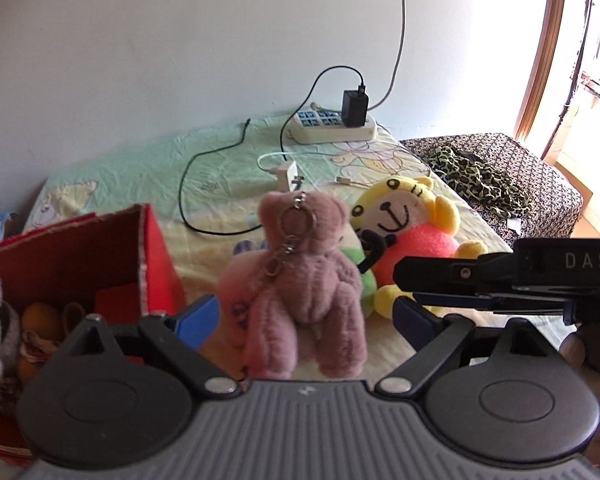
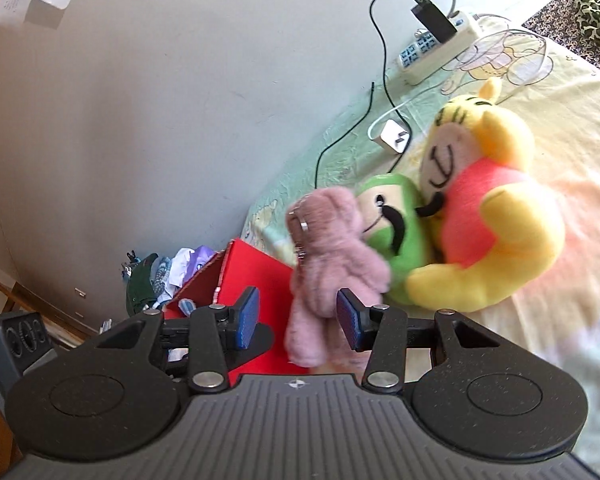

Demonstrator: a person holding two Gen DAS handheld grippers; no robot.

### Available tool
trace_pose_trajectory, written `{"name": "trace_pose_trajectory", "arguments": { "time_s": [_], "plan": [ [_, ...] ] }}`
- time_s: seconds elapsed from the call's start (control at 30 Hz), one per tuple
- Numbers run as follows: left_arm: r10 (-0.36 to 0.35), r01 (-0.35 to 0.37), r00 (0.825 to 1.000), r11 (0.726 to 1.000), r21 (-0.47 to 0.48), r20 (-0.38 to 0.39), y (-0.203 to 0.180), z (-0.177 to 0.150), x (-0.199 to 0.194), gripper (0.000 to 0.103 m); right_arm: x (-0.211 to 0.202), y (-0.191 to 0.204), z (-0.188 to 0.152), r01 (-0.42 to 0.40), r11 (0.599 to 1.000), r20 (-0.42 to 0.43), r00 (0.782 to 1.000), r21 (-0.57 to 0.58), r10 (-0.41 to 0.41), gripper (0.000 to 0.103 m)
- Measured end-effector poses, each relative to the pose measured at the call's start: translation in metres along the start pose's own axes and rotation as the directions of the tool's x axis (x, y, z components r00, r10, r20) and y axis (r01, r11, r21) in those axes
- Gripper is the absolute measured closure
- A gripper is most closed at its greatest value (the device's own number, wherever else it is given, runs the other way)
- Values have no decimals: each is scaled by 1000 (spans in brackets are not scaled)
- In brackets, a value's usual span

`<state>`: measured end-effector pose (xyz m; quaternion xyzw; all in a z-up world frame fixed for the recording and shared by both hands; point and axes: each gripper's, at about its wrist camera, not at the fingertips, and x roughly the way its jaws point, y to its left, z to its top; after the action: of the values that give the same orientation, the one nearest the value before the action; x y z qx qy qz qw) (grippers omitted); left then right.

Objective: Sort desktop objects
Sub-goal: 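Move the right tool back to the pink teddy bear keychain, then grasp the pink teddy bear with the right tool and lift it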

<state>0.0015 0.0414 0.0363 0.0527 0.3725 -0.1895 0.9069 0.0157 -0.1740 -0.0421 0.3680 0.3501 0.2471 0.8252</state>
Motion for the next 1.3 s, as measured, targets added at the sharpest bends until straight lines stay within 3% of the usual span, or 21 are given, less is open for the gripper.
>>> {"name": "trace_pose_trajectory", "arguments": {
  "time_s": [0.43,0.73,0.93,1.07,1.3],
  "plan": [
    [59,-63,996,996,-58,-66,-1,7,59,9,22,-36,28,-45,998,-61,997,54,49,55],
    [37,-49,988,996,-80,-148,9,10,91,7,57,-38,41,-45,999,-104,994,-20,43,55],
    [14,-30,986,995,-95,-169,11,12,103,5,76,-36,39,-49,994,-132,991,-96,36,55],
    [50,-62,982,996,-59,-182,5,10,109,5,83,-39,39,-80,994,-157,985,-76,68,56],
    [45,-60,982,995,-75,-185,7,10,104,10,76,-39,38,-90,994,-188,979,-69,76,61]
  ]
}}
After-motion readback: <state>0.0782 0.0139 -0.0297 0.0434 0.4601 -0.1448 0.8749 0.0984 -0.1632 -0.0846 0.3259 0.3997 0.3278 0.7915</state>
